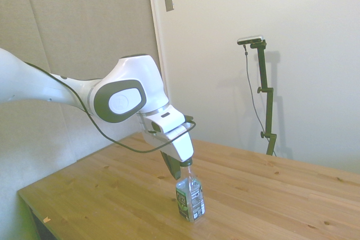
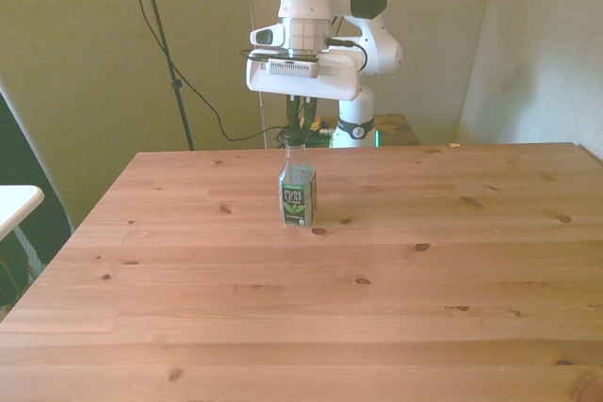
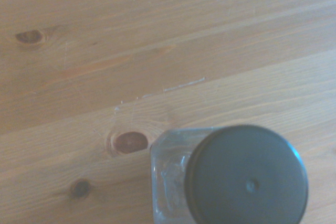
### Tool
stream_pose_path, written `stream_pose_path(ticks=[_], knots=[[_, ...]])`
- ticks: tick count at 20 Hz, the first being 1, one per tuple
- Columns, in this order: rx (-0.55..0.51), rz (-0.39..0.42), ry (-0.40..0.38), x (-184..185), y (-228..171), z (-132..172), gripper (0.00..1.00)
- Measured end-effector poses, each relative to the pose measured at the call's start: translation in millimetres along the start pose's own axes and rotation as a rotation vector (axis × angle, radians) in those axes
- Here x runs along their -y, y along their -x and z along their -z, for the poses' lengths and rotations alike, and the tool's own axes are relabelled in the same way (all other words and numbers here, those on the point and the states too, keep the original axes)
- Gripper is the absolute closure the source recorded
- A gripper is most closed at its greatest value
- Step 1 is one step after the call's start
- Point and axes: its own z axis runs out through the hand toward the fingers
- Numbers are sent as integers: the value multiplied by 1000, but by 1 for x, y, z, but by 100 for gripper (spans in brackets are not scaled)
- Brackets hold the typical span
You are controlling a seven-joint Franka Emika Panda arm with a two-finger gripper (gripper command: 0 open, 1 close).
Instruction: Knock down the bottle
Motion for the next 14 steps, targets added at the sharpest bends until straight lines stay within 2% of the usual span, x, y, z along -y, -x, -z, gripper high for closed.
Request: stream_pose_path(ticks=[6,11,14], knots=[[-30,-56,-14,36,-24,3,100],[-53,-109,-27,89,-47,-28,100],[-69,-124,-58,103,-59,-39,100]])
